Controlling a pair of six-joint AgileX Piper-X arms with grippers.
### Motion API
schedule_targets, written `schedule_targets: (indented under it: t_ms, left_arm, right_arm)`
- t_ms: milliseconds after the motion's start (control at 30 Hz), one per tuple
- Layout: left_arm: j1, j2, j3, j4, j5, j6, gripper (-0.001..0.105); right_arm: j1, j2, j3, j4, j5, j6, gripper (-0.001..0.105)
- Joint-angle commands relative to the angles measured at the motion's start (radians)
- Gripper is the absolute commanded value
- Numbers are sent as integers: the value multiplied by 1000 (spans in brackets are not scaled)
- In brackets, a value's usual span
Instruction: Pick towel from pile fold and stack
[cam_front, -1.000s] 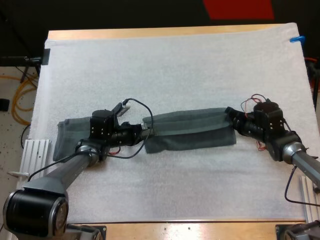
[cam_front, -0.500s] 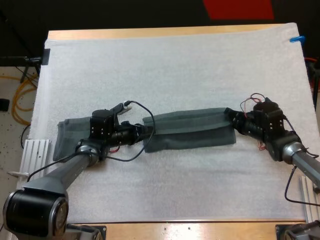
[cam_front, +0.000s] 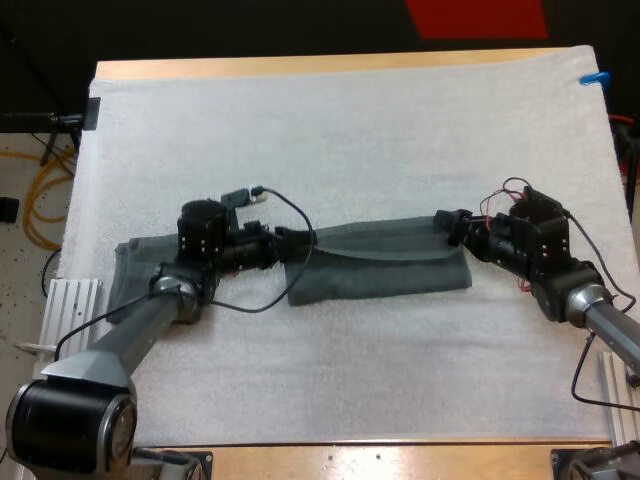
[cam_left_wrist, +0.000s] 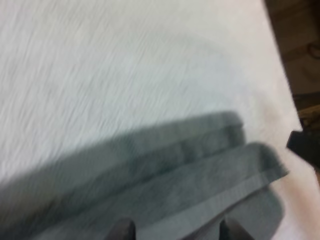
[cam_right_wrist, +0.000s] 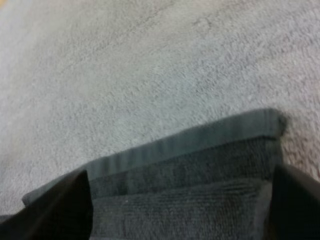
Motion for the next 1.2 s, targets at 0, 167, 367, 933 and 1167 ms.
schedule_targets:
  t_ms: [0,167,367,933,1167]
  left_arm:
    - [-1,-12,-21,-2,19,11,37]
    - [-1,-89,-56,-2,10,54,48]
    - [-1,-227,-63,50,-6,69,54]
    - [-3,-680,-213,920,-343,474,73]
    - [-6,-753,-225,1137,-389,489,72]
  right_arm:
    - [-4,-21,-17,-8,-9,-37,71]
    - [-4,-93,-58,40,13,-145,71]
    - [-4,-197,-135,223,72,-292,71]
    - [-2,-336,-356,878,38,-393,0]
    - [16,-335,-377,1014,-15,-396,0]
